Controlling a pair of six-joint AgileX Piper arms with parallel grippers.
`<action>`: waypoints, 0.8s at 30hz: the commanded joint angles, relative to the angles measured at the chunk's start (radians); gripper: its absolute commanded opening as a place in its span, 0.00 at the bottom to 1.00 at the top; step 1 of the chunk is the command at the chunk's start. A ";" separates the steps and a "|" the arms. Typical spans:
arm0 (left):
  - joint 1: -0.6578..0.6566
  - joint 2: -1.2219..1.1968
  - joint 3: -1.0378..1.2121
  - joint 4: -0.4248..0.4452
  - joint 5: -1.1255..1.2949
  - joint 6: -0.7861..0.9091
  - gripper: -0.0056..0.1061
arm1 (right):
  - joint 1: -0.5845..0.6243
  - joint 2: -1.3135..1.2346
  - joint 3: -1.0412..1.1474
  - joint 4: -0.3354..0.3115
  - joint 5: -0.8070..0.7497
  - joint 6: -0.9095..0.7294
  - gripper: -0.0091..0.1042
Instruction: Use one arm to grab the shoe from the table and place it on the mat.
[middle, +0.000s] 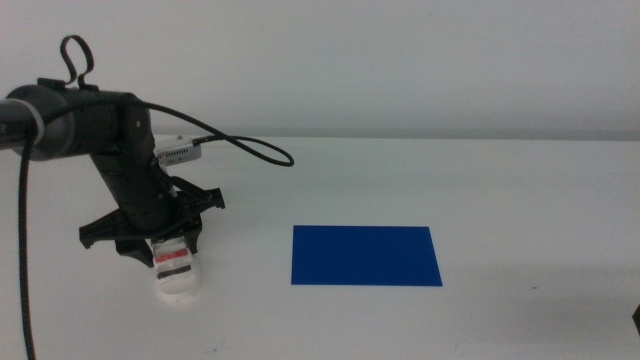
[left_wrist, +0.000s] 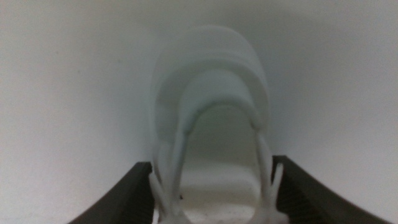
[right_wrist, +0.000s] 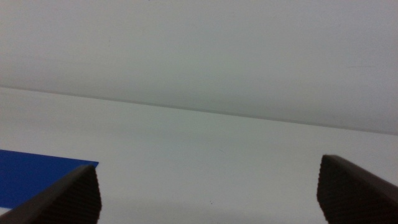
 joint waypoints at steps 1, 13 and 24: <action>-0.012 -0.008 -0.016 -0.004 0.044 -0.004 0.06 | 0.000 -0.038 0.043 -0.001 -0.007 0.000 0.90; -0.363 0.083 -0.398 0.053 0.367 -0.244 0.05 | 0.000 -0.038 0.043 -0.001 -0.007 0.000 0.90; -0.516 0.347 -0.763 -0.012 0.429 -0.232 0.08 | 0.000 -0.038 0.043 -0.001 -0.007 0.000 0.90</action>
